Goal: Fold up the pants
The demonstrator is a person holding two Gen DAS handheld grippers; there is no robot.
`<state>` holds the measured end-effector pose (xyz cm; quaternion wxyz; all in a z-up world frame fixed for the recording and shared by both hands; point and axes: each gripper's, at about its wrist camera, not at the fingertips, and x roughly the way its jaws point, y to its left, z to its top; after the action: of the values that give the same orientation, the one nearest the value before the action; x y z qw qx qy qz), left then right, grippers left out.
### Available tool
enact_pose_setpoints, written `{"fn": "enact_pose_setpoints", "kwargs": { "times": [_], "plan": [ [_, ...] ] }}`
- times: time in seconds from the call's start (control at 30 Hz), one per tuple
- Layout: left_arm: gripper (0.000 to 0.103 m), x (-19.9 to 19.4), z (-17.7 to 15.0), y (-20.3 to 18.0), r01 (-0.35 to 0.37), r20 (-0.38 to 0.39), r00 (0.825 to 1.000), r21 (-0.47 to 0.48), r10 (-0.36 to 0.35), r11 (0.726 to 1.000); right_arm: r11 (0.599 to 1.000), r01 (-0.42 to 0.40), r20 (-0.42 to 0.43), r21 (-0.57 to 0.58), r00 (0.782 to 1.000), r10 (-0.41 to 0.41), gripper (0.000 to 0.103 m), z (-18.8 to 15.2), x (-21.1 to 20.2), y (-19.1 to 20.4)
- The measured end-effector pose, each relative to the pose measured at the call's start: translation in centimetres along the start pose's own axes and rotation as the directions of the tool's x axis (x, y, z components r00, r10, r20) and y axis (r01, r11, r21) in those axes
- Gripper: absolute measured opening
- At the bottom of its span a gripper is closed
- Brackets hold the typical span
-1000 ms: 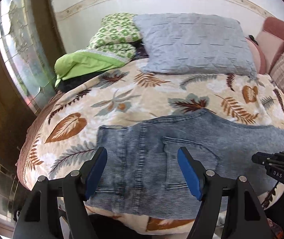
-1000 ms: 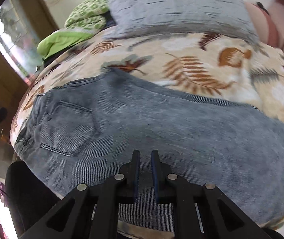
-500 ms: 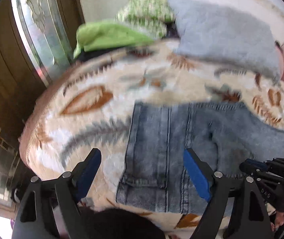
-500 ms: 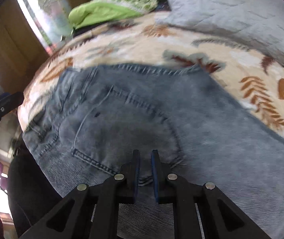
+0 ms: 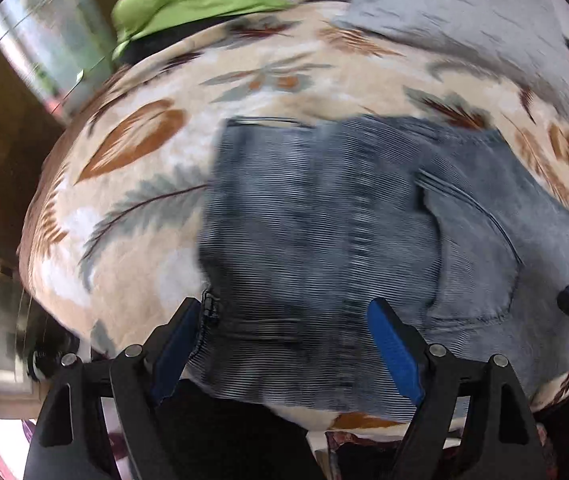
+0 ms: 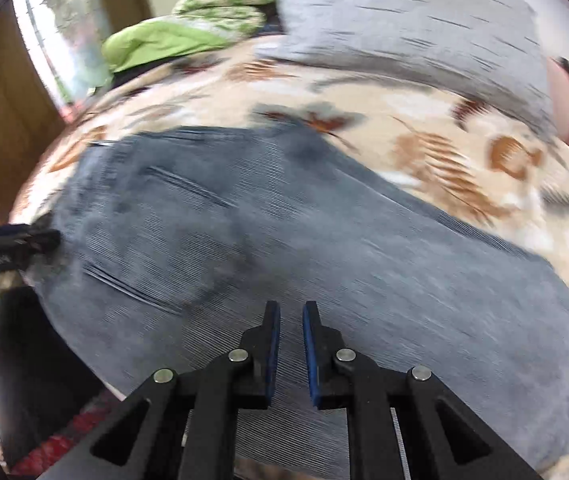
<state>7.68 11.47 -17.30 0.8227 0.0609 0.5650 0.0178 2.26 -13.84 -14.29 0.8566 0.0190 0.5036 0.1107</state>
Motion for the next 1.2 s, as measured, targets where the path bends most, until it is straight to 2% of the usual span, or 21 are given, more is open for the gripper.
{"fn": "enact_pose_setpoints", "kwargs": {
  "times": [0.07, 0.13, 0.17, 0.3, 0.47, 0.57, 0.63, 0.67, 0.7, 0.77, 0.8, 0.83, 0.87, 0.9, 0.93, 0.97, 1.0, 1.07, 1.1, 1.2],
  "plan": [
    [0.091, 1.1, -0.3, -2.0, -0.027, 0.003, 1.000, 0.071, 0.027, 0.997, 0.999, 0.019, -0.030, 0.035, 0.999, -0.018, 0.014, -1.0, 0.5, -1.5],
    [0.096, 2.1, -0.5, -3.2, -0.115, 0.021, 0.993, 0.129, 0.113, 0.985, 0.999, 0.031, -0.064, 0.039, 0.998, -0.028, 0.014, -2.0, 1.3, -2.5],
    [0.097, 1.8, -0.5, -3.3, -0.134, 0.038, 0.991, 0.131, 0.130, 0.982, 0.999, 0.015, -0.038, 0.039, 0.999, -0.013, 0.014, -2.3, 1.0, -2.8],
    [0.097, 0.7, 0.0, -2.6, -0.120, 0.005, 0.993, 0.107, 0.121, 0.987, 0.998, -0.009, -0.032, 0.068, 0.999, 0.011, 0.014, -2.5, -0.7, -4.2],
    [0.097, -2.5, -0.2, -4.0, -0.104, 0.073, 0.993, 0.110, 0.096, 0.989, 0.963, -0.088, 0.096, 0.255, 0.993, 0.066, 0.014, -2.9, -5.5, -10.5],
    [0.097, -3.9, -0.1, -6.7, -0.073, 0.118, 0.992, 0.174, 0.053, 0.982, 0.908, -0.136, 0.169, 0.395, 0.983, 0.074, 0.014, -4.2, -9.3, -16.1],
    [0.097, -4.5, -0.5, -8.7, -0.060, 0.131, 0.991, 0.223, 0.031, 0.973, 0.855, -0.172, 0.214, 0.490, 0.974, 0.073, 0.019, -5.8, -11.5, -20.1],
    [0.097, -4.6, -0.6, -9.8, -0.056, 0.131, 0.991, 0.246, 0.024, 0.968, 0.823, -0.186, 0.230, 0.536, 0.971, 0.070, 0.028, -6.9, -12.5, -22.0],
    [0.097, -4.7, -0.8, -11.0, -0.050, 0.126, 0.992, 0.271, 0.016, 0.961, 0.785, -0.202, 0.243, 0.586, 0.968, 0.068, 0.047, -8.3, -13.4, -23.8],
    [0.097, -4.3, -1.2, -12.8, -0.035, 0.109, 0.994, 0.316, 0.000, 0.948, 0.704, -0.217, 0.263, 0.676, 0.964, 0.045, 0.075, -11.0, -14.6, -26.9],
    [0.097, -3.9, -1.6, -13.8, -0.028, 0.103, 0.995, 0.340, -0.008, 0.940, 0.653, -0.222, 0.281, 0.724, 0.960, 0.015, 0.075, -12.8, -15.3, -28.6],
    [0.097, -3.4, -2.0, -14.6, -0.030, 0.098, 0.995, 0.358, -0.006, 0.933, 0.623, -0.234, 0.294, 0.746, 0.956, 0.007, 0.075, -14.2, -15.8, -29.6],
    [0.097, -2.7, -2.3, -15.3, -0.044, 0.087, 0.996, 0.379, 0.012, 0.924, 0.593, -0.249, 0.304, 0.766, 0.953, 0.008, 0.075, -15.5, -16.0, -30.4],
    [0.097, -1.9, -2.6, -15.9, -0.058, 0.076, 0.997, 0.393, 0.031, 0.918, 0.544, -0.267, 0.312, 0.795, 0.950, 0.010, 0.075, -17.6, -15.8, -31.8],
    [0.097, -0.8, -2.9, -16.3, -0.068, 0.064, 0.997, 0.404, 0.046, 0.912, 0.544, -0.267, 0.312, 0.795, 0.950, 0.010, 0.075, -17.6, -15.8, -31.8],
    [0.099, 0.3, -3.3, -16.5, -0.071, 0.051, 0.997, 0.413, 0.055, 0.908, 0.528, -0.274, 0.314, 0.804, 0.949, 0.014, 0.075, -18.3, -15.6, -32.1],
    [0.103, 1.3, -3.4, -16.4, -0.069, 0.049, 0.997, 0.411, 0.054, 0.909, 0.521, -0.280, 0.315, 0.806, 0.949, 0.022, 0.075, -18.7, -15.5, -32.4],
    [0.103, 1.4, -3.2, -15.4, -0.010, 0.059, 0.998, 0.369, -0.013, 0.929, 0.523, -0.288, 0.312, 0.802, 0.949, 0.045, 0.075, -18.6, -14.7, -32.5],
    [0.103, 1.5, -3.1, -15.4, -0.003, 0.048, 0.999, 0.371, -0.016, 0.929, 0.525, -0.283, 0.292, 0.803, 0.954, 0.067, 0.075, -18.4, -13.7, -32.6],
    [0.103, 1.2, -2.8, -15.9, -0.026, 0.019, 1.000, 0.385, 0.021, 0.922, 0.517, -0.276, 0.273, 0.810, 0.958, 0.082, 0.075, -18.0, -12.2, -32.5]
  ]
}}
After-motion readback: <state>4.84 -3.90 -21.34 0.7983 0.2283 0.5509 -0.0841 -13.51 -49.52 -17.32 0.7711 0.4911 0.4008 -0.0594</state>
